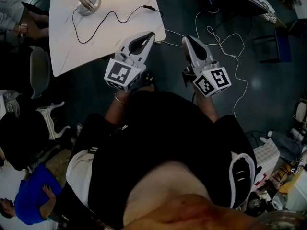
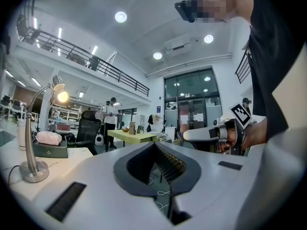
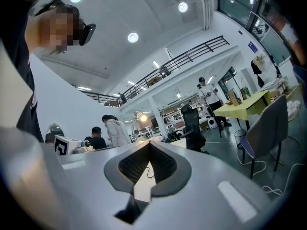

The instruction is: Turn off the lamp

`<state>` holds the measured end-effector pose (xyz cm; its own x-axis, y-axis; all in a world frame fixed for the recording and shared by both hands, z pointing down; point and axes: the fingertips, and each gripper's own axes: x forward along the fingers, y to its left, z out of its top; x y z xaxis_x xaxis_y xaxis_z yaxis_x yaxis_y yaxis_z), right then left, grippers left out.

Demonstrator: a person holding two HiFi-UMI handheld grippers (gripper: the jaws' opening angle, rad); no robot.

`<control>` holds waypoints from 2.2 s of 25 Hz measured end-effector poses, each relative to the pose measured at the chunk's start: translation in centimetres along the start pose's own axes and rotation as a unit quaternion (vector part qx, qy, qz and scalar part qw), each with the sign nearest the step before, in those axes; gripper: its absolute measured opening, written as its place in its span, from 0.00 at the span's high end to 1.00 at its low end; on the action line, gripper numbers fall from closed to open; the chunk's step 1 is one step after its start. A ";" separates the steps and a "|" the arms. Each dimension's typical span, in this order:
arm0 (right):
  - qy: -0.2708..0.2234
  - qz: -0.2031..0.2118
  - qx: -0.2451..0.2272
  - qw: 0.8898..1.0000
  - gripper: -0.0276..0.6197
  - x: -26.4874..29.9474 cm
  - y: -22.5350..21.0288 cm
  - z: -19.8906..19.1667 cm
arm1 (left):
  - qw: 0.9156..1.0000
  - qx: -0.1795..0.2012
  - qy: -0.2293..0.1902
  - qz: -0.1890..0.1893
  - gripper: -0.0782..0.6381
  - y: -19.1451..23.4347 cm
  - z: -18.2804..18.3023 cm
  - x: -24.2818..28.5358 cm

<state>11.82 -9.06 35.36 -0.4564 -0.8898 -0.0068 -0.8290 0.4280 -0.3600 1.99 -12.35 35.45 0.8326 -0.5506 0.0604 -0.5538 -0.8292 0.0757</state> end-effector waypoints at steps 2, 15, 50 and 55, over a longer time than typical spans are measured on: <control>0.001 -0.004 -0.001 1.000 0.96 0.5 0.0 0.0 | 1.000 -0.006 0.003 -0.004 0.88 0.6 -0.2 0.2; -0.006 -0.029 -0.006 1.000 0.96 3.9 0.1 -0.5 | 0.999 0.005 -0.011 -0.035 0.88 4.4 -0.3 0.9; 0.022 0.010 -0.016 1.000 0.96 11.0 -2.8 -0.1 | 1.000 -0.003 0.001 0.012 0.88 10.7 -1.4 2.0; 0.034 0.033 -0.019 0.999 0.96 12.1 -2.5 -1.4 | 1.000 -0.006 0.021 0.018 0.88 11.5 -2.1 3.0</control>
<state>7.95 -20.68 37.45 -0.5304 -0.8471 0.0337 -0.8073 0.4926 -0.3250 -1.84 -23.33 38.56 0.8107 -0.5760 0.1047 -0.5843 -0.8071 0.0849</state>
